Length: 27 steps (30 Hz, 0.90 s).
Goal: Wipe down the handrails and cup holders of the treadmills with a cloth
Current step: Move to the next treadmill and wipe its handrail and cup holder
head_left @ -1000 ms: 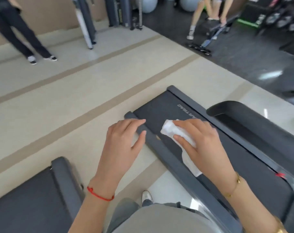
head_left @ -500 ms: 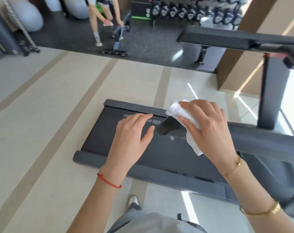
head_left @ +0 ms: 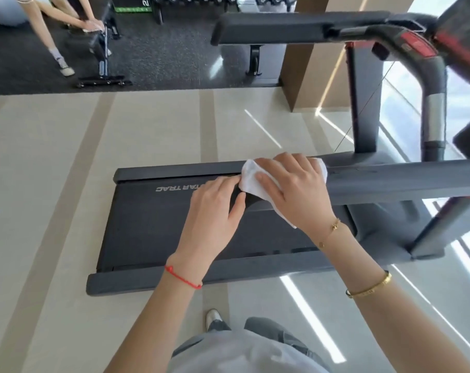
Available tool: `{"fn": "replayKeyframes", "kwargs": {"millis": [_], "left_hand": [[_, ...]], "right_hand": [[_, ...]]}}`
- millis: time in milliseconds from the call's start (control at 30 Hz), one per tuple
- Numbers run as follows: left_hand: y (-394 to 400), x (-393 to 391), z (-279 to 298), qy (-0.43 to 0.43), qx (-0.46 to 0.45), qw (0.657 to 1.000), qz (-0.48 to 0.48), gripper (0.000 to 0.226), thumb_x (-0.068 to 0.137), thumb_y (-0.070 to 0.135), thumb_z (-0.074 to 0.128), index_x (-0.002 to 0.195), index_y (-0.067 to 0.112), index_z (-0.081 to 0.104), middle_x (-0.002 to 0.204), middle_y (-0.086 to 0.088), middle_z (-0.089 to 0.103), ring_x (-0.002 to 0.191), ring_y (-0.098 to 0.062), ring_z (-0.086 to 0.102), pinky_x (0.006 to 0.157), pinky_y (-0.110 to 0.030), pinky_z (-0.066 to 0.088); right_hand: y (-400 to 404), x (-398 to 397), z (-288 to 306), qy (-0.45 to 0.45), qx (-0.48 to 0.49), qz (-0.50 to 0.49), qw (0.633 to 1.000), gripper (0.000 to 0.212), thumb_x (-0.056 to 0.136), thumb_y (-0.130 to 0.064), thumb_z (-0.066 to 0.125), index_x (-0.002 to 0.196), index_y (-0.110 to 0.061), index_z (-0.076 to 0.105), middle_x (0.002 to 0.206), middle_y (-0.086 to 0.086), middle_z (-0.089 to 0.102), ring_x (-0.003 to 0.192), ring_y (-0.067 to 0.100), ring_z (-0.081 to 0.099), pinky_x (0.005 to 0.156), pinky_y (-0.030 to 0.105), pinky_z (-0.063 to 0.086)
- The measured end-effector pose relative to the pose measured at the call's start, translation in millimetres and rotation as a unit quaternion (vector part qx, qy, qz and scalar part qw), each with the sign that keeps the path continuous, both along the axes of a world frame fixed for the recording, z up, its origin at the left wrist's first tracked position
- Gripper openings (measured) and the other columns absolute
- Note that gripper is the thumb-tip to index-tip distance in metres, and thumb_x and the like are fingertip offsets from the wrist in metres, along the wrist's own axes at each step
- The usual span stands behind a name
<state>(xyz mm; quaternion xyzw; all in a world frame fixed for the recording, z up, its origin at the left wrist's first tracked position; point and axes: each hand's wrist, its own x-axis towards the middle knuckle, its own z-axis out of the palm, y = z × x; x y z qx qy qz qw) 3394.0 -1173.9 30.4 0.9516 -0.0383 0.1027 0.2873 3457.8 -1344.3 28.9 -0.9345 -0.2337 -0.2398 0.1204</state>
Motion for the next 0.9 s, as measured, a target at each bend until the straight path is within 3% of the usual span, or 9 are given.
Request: {"fn": "replayKeyframes", "kwargs": {"millis": [500,700,900], "left_hand": [[4,4,-2,0.021,-0.011,1.0,-0.019,0.03,0.1,0.024,0.048,0.128,0.018,0.058,0.118,0.004,0.064,0.107,-0.019,0.058,0.095,-0.035,0.041],[1,8,-1,0.021,-0.017,0.999,-0.019,0.029,0.101,0.022,0.048,0.127,0.018,0.059,0.116,0.004,0.065,0.107,-0.019,0.058,0.094,-0.035,0.041],[-13,17,1,0.02,-0.02,1.0,-0.004,0.034,0.103,0.024,0.046,0.133,0.014,0.057,0.128,0.002,0.062,0.117,-0.018,0.056,0.101,-0.034,0.039]], "right_hand": [[1,4,-3,-0.013,0.012,0.006,1.0,0.035,0.101,-0.037,0.037,0.111,-0.024,0.068,0.089,0.0,0.062,0.083,0.025,0.055,0.078,0.039,0.042],[-1,6,-3,-0.024,0.015,-0.002,1.0,0.035,0.1,-0.035,0.038,0.103,-0.022,0.07,0.083,0.0,0.061,0.079,0.024,0.054,0.075,0.038,0.042],[-46,17,3,-0.008,0.014,-0.043,0.999,0.025,0.095,-0.029,0.048,0.089,-0.019,0.07,0.075,0.0,0.06,0.075,0.027,0.054,0.073,0.037,0.039]]}}
